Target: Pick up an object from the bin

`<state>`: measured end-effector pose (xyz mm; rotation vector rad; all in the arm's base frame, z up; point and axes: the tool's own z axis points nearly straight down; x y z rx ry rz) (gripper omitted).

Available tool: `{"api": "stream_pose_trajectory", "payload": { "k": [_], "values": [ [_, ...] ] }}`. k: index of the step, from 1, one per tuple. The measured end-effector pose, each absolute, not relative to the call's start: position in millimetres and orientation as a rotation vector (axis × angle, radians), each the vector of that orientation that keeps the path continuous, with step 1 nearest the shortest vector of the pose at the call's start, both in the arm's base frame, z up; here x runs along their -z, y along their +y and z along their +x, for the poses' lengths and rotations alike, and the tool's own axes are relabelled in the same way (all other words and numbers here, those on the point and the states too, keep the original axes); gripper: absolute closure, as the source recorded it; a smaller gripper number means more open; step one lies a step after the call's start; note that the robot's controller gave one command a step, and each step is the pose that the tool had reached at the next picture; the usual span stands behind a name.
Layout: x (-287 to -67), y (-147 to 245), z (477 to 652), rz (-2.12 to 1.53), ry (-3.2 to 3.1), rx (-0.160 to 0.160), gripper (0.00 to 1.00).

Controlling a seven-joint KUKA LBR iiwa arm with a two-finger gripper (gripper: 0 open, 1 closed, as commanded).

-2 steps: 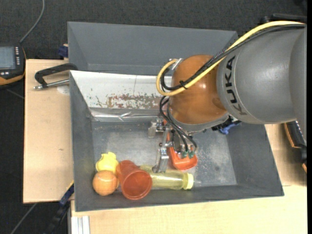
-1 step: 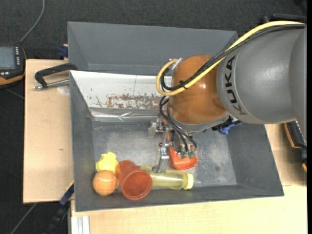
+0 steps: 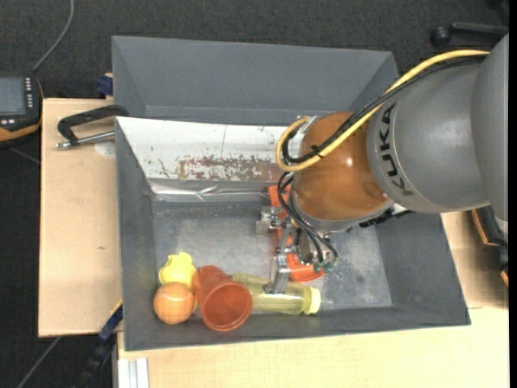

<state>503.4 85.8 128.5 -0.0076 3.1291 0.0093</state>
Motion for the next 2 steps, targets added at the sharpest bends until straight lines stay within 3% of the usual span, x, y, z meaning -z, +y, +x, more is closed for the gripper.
{"api": "stream_pose_trajectory", "payload": {
  "k": [1, 2],
  "values": [
    [-82.7, 57.8, 504.3, -0.157, 3.136, -0.004, 0.00],
    [-74.5, 46.5, 502.6, 0.005, 3.136, -0.015, 0.00]
  ]
}}
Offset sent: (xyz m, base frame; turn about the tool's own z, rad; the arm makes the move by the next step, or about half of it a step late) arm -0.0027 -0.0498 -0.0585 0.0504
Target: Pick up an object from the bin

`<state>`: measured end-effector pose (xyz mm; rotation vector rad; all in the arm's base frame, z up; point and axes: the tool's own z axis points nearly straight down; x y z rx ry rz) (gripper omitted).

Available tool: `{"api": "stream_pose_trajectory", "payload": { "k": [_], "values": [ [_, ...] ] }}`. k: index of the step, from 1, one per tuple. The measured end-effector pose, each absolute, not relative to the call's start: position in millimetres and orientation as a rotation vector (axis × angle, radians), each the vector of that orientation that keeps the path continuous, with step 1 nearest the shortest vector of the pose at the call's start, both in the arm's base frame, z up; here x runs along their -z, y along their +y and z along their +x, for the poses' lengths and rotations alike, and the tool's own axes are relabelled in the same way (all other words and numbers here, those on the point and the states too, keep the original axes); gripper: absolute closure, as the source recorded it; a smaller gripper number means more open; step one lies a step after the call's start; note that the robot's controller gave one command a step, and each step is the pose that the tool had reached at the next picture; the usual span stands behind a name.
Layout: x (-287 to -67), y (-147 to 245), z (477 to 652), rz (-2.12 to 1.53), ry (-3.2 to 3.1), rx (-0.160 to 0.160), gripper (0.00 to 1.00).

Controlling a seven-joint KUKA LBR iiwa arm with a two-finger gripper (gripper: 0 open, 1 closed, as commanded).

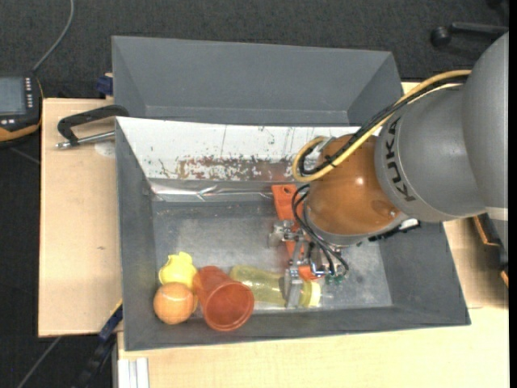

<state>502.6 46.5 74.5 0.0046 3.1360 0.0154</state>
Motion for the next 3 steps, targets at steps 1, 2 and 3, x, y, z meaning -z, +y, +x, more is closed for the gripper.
{"api": "stream_pose_trajectory", "payload": {
  "k": [1, 2, 3],
  "values": [
    [-74.6, 30.8, 509.8, -0.042, 3.133, -0.015, 0.00],
    [-73.8, 1.9, 499.7, -0.169, 3.125, -0.022, 0.00],
    [-73.2, -7.8, 499.6, -0.087, 3.129, -0.020, 1.00]
  ]
}}
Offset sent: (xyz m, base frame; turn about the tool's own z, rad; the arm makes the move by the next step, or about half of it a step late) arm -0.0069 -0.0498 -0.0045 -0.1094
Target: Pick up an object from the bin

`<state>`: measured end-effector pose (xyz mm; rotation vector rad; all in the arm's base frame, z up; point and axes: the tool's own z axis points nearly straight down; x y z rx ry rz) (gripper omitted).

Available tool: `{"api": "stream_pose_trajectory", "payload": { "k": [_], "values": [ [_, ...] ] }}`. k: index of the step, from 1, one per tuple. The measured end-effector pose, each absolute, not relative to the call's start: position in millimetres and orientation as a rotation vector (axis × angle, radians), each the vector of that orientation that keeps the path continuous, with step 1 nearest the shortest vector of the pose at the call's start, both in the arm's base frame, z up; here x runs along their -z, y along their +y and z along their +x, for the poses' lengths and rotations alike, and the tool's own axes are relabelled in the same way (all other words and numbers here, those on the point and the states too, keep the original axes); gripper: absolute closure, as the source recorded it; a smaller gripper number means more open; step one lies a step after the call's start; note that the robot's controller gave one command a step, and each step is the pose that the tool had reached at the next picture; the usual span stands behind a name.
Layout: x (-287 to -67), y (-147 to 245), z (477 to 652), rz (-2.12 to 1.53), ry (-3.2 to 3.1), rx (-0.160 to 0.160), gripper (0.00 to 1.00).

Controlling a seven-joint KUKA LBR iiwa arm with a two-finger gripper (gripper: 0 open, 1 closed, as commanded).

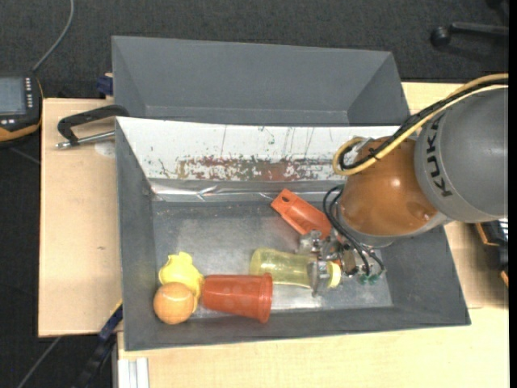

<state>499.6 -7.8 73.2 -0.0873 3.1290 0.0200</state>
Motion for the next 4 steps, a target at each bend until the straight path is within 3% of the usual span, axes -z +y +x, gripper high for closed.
{"api": "stream_pose_trajectory", "payload": {
  "k": [1, 2, 3, 4],
  "values": [
    [-73.2, -7.8, 499.6, -0.087, 3.129, -0.020, 1.00],
    [-127.1, -13.5, 494.5, -0.062, 3.131, -0.021, 1.00],
    [-210.0, -3.8, 499.6, -0.054, 3.129, -0.021, 1.00],
    [-232.6, -5.4, 512.1, -0.039, 3.118, -0.020, 1.00]
  ]
}}
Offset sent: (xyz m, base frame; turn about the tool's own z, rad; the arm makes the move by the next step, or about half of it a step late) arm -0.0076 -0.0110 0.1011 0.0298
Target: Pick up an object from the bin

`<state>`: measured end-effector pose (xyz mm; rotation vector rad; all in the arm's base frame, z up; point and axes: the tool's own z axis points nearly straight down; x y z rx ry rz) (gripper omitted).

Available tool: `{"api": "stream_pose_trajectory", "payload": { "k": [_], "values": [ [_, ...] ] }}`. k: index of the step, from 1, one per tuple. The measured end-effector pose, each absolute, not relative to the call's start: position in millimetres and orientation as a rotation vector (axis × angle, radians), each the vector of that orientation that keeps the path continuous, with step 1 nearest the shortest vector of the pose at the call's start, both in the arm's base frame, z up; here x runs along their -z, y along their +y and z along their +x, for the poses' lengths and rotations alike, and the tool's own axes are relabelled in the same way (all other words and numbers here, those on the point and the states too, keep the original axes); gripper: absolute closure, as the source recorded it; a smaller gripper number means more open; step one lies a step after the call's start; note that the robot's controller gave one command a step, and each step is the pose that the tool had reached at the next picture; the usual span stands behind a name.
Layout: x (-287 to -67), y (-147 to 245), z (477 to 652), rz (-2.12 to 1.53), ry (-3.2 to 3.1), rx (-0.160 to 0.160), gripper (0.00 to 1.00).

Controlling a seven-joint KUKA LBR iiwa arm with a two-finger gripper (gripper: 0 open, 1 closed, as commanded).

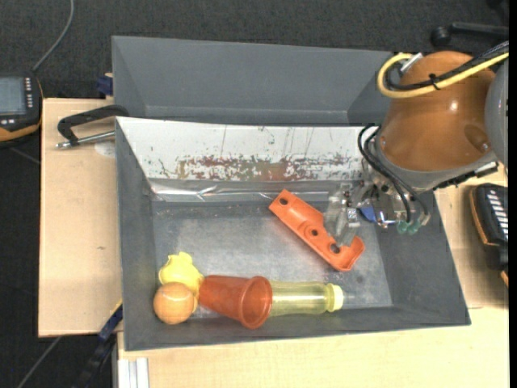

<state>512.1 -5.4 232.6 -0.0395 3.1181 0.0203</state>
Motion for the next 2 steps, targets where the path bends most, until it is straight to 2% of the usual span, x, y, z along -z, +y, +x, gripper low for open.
{"api": "stream_pose_trajectory", "payload": {
  "k": [1, 2],
  "values": [
    [-168.5, 3.5, 514.1, 0.052, 3.122, -0.022, 1.00],
    [-148.1, 8.0, 518.3, 0.070, 3.128, -0.023, 1.00]
  ]
}}
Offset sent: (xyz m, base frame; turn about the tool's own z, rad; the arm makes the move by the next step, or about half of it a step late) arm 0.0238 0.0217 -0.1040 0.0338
